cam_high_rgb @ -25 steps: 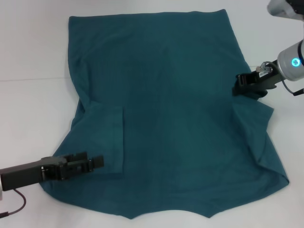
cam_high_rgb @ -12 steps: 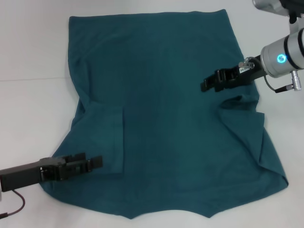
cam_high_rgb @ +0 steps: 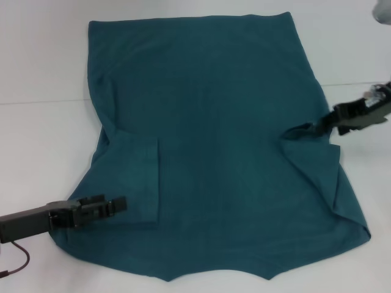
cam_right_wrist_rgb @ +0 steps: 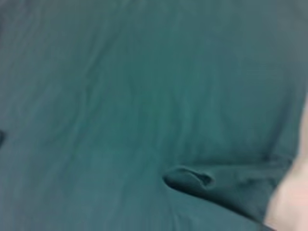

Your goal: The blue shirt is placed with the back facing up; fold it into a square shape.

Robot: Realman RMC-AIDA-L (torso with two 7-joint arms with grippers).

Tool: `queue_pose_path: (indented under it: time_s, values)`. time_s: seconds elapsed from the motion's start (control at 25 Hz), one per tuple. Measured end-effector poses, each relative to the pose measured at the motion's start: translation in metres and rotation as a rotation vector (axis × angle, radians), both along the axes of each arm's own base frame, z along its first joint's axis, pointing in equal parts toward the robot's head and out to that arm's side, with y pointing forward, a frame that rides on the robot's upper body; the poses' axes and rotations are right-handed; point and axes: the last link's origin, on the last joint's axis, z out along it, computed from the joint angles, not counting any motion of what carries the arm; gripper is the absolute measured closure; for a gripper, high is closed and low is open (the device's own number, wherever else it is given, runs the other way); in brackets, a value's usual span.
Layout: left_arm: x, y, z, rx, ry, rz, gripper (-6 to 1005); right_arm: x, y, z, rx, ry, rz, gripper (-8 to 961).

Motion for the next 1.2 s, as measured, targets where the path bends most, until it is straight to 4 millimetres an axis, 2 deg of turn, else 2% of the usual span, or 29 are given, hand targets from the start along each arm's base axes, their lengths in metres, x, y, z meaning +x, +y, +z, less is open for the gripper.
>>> queue_pose_path:
  time_s: [0.12,0.44,0.96,1.2]
  values:
    - [-0.001,0.001,0.0,0.003,0.003,0.004,125,0.014,-0.006,0.003,-0.001,-0.031,-0.025,380]
    - [0.001,0.001,-0.001,0.007,-0.001,0.005,124,0.042,-0.013,-0.002,0.067,-0.062,-0.046,385]
    - [0.001,0.001,-0.002,0.005,-0.009,0.014,125,0.053,-0.012,-0.031,0.141,-0.036,-0.061,384]
    - [-0.001,0.0,-0.001,0.008,-0.01,0.019,125,0.053,-0.012,-0.037,0.166,0.001,-0.075,385]
